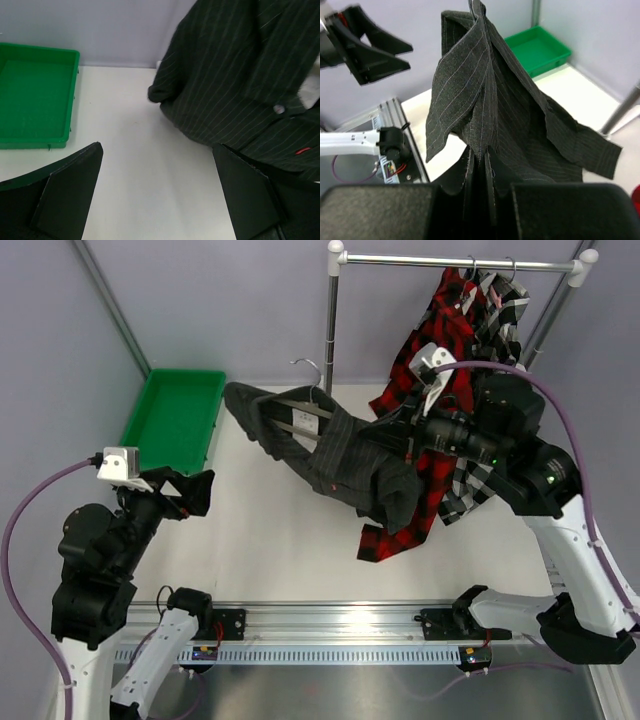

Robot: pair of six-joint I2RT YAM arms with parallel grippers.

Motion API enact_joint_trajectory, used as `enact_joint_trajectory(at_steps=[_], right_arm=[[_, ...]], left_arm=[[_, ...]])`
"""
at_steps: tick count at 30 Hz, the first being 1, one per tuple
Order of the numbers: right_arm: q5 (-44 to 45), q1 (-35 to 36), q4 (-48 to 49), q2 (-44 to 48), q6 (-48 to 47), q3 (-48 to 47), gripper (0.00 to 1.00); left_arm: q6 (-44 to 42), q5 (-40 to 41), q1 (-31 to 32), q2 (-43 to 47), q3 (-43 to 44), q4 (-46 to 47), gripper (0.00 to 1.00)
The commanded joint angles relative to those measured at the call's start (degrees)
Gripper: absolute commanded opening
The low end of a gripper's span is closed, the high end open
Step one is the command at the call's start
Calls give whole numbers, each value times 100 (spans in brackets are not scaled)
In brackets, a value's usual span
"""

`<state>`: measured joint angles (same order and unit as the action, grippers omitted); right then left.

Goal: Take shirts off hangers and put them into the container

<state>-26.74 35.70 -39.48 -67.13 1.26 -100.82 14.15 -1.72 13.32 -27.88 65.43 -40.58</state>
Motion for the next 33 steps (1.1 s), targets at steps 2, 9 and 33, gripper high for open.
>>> enact_joint_trajectory(at_steps=[2, 9, 33], right_arm=[[195, 498, 1029, -142, 41, 640, 0], [538, 938, 2400, -397, 401, 2125, 0], [670, 1246, 3632, -389, 753, 3182, 0]], left_arm=[[105, -733, 21, -174, 260, 339, 99], [228, -1076, 21, -490, 164, 489, 99], [1047, -648, 1277, -2124, -127, 1491, 65]])
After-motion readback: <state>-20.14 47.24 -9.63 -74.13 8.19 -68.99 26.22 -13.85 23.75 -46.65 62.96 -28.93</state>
